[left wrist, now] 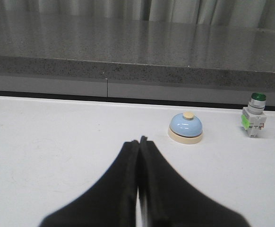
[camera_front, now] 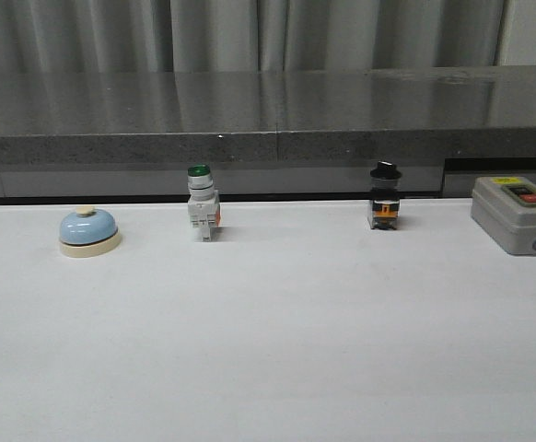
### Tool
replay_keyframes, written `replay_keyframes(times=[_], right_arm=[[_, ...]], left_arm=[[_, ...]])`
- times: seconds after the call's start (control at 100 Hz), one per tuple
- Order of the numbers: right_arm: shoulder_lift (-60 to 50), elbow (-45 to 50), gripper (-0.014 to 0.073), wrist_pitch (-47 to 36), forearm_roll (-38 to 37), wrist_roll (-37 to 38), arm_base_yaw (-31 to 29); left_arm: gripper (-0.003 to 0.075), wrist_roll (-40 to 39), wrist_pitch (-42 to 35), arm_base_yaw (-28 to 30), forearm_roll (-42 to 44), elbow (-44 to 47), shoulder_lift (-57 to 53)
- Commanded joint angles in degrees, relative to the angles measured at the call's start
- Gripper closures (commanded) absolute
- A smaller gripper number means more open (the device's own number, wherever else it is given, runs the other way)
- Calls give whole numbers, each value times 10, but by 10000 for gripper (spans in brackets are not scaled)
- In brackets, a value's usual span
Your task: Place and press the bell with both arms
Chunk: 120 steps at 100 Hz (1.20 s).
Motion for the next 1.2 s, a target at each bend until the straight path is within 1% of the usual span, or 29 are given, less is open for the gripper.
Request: replay_keyframes(times=[0.0,0.19,0.3,0.43,0.57,0.71,0.88,1.06,1.19], right_arm=[[-10,-9,662,-49,-2,0,-3],[-10,-9,662,-49,-2,0,-3],[-10,-9,662,-49,-2,0,-3],[-10,-9,662,-49,-2,0,-3],[-10,-9,662,-49,-2,0,-3],[-10,-9,662,-49,-2,0,-3],[-10,-9,662,-49,-2,0,-3],[-10,-9,662,-49,-2,0,-3],[-10,-9,662,-49,-2,0,-3]], left_arm=[[741,-7,-43,2,-4,25,-18],[741,-7,-44,2,-4,25,-18],[741,-7,-77,2,0,25,-18],[741,-6,-94,2,34,25,-18],[741,-6,-103,2,28,18,-18],[741,-6,-99,2,11,-10,-10],[741,-6,-43,2,3,-81,36],[741,-6,-28,2,3,-138,106],[741,-6,25,2,3,-193,172]])
